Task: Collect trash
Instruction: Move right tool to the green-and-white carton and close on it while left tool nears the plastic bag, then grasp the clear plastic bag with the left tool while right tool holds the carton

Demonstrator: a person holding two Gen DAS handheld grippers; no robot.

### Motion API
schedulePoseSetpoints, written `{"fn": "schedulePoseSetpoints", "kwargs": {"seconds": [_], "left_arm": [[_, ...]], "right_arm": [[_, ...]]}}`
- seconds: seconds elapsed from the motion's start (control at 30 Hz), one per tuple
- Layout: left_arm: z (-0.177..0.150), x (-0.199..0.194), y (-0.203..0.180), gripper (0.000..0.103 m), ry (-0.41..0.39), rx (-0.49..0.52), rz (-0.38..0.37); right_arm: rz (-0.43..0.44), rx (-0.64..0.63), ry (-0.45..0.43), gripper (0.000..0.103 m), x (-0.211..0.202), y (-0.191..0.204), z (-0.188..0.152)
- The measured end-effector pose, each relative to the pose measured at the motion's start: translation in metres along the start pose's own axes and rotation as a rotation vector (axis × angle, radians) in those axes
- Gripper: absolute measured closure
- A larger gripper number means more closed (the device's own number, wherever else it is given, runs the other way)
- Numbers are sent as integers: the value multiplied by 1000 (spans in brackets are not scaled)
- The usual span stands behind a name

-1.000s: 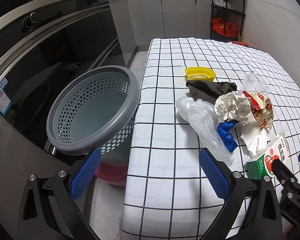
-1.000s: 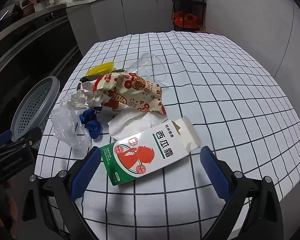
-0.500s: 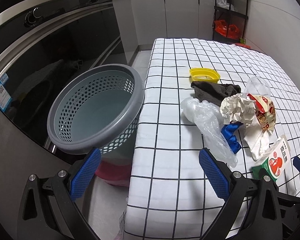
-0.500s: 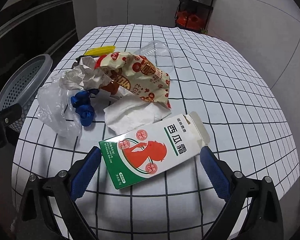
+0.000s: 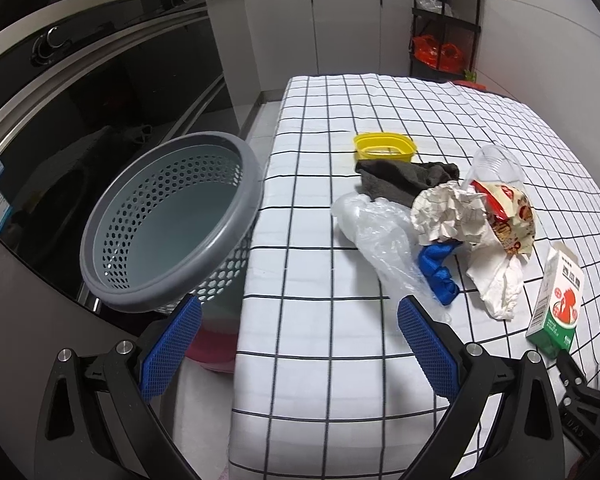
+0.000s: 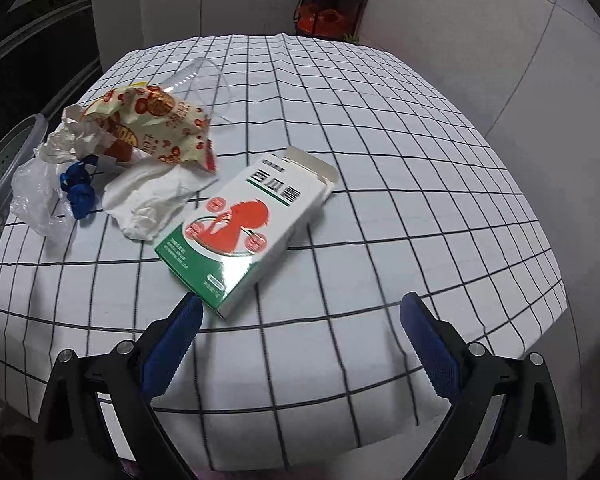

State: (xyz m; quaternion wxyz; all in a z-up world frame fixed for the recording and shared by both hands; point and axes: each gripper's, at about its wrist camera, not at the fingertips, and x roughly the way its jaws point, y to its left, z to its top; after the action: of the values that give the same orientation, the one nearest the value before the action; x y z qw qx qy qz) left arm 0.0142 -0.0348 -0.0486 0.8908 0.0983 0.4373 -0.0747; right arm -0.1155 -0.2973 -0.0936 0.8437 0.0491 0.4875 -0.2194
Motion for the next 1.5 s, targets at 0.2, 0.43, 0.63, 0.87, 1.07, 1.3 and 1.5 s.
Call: {"fn": "schedulePoseSetpoints", "kwargs": {"seconds": [0.2, 0.43, 0.63, 0.87, 1.07, 1.3, 1.5], "left_arm": [[1, 0, -4, 7, -2, 11, -6], [3, 6, -2, 7, 11, 2, -8], [4, 8, 2, 7, 5, -15, -12], [4, 12, 1, 7, 3, -15, -15], [5, 15, -3, 7, 4, -7, -33], [6, 14, -8, 6, -3, 2, -41], [7, 11, -7, 6, -9, -2, -53]], "right_arm": [[0, 50, -14, 8, -5, -18, 4], [109, 99, -33, 8, -6, -7, 23], [141, 123, -12, 8, 12, 8, 39], [114, 134, 5, 8, 29, 12, 47], [126, 125, 4, 9, 35, 14, 46], [162, 113, 30, 48, 41, 15, 45], [183, 107, -34, 50, 27, 13, 44]]}}
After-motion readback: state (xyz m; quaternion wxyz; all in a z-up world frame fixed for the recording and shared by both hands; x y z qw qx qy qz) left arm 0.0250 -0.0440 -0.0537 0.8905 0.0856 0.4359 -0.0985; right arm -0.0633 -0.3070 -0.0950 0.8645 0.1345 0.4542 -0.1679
